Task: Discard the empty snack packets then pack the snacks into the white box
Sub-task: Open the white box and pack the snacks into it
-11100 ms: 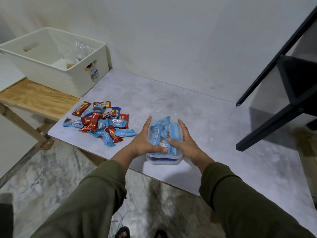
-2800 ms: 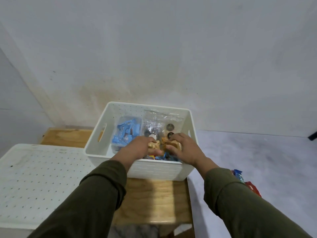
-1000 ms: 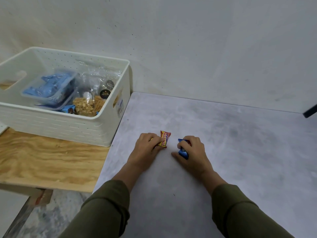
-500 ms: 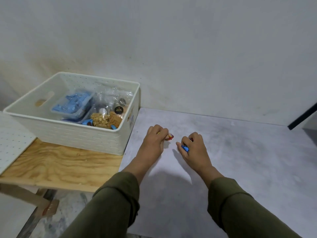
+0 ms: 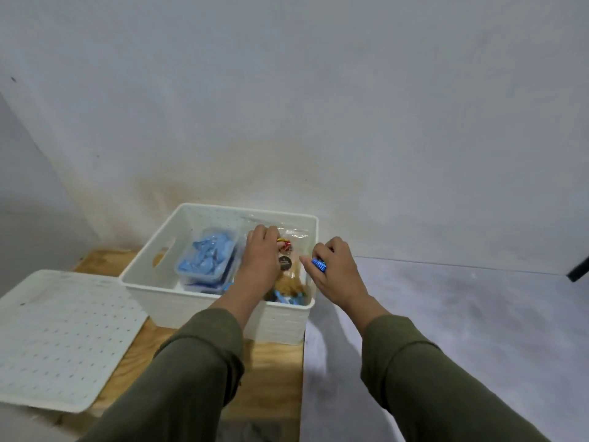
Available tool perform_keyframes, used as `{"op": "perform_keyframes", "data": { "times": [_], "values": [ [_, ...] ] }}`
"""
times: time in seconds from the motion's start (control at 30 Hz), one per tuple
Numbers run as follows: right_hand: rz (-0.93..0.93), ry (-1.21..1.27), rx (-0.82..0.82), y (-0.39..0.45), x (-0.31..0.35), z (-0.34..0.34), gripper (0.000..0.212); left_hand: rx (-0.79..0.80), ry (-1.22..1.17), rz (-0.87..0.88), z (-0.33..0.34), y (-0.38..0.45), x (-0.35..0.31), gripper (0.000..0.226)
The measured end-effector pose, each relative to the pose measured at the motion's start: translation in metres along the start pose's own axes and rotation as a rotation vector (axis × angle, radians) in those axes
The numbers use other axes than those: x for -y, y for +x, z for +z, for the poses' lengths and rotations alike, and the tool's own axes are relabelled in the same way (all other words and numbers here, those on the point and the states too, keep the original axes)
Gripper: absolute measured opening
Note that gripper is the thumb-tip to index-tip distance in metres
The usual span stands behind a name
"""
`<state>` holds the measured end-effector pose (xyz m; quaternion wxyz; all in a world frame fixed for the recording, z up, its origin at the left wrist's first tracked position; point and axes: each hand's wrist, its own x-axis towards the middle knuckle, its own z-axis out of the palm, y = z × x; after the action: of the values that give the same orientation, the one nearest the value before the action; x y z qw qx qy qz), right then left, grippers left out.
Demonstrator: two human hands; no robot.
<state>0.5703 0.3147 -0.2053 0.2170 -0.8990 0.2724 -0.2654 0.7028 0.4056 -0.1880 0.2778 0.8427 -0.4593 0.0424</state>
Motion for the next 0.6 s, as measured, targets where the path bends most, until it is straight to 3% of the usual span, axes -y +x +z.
{"op": "perform_keyframes", "data": {
  "times": [0.23,0.4,0.6],
  "values": [
    [0.13,0.037,0.078,0.019,0.03,0.061,0.037,0.205,0.016,-0.032,0.008,0.02,0.068,0.018],
    [0.17,0.038,0.098,0.016,0.031,0.08,0.031,0.352,-0.115,-0.021,0.02,0.016,0.092,0.021],
    [0.183,0.06,0.072,0.012,0.047,0.075,0.054,0.322,-0.187,-0.036,0.002,0.008,0.102,0.045]
  ]
}}
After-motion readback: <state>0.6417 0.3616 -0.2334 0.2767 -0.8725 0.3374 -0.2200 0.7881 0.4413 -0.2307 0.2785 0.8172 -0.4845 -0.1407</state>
